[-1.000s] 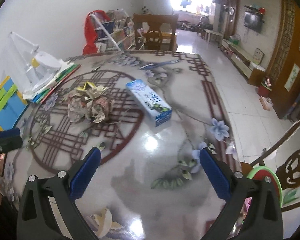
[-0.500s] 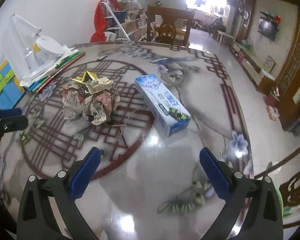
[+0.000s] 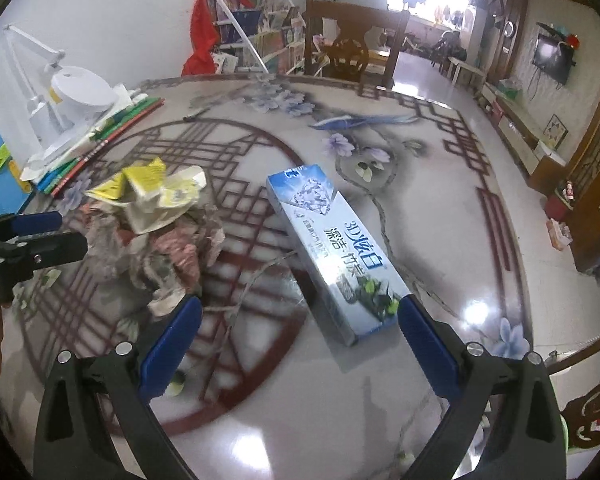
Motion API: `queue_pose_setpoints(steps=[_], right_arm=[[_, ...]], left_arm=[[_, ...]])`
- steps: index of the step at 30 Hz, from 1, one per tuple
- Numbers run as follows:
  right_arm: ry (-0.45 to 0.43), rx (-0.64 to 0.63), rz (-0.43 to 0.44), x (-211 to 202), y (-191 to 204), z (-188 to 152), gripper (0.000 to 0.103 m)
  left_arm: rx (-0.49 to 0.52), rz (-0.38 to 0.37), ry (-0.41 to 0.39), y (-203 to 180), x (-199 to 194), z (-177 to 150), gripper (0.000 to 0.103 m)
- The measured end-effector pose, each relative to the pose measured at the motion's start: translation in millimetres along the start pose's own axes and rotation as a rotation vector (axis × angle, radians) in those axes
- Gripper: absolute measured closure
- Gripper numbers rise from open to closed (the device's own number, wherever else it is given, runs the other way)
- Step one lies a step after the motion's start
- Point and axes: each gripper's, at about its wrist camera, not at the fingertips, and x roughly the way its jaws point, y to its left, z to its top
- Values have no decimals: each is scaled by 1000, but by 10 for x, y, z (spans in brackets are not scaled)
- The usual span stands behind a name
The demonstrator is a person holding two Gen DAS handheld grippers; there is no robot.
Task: Collect trash
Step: 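Move both tools back over the table toward the remaining trash, then grasp the blue-white toothpaste carton with the right tool while the left tool grasps crumpled paper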
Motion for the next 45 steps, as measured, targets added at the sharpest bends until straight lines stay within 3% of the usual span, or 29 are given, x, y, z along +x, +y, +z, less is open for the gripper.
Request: queue_pose_setpoints(steps=[12,20,26,29,30,31,32,35,37,45], right_arm=[[21,-7,12,344,-6,191,10],[35,-66,-32,450,68,270,11],[31,-53,-58,501,-8,336,12],[92,-35,-66,637,-85,324,12],[96,-31,-60,648,-91,316,14],[103,-32,-49,666,-94,300,22],[111,-39,-49,677,-83,287,39],[115,-67,-40,656,-5,237,52],[114,-83,-16,616,87,187,54],[92,-108,59,413,413,-63,56]], left_arm=[[-60,9,-4,95,262,63,6],[-56,13,18,146,334,15,22],[-56,3,25,143,296,-46,23],[-58,4,25,149,286,-54,23],[-56,3,25,149,282,-55,24],[-54,-2,24,149,276,-57,29],[-51,-2,23,145,277,-55,32],[-39,-10,17,135,261,-52,49],[-29,-23,18,108,251,-44,59],[-8,-34,44,47,128,-162,65]])
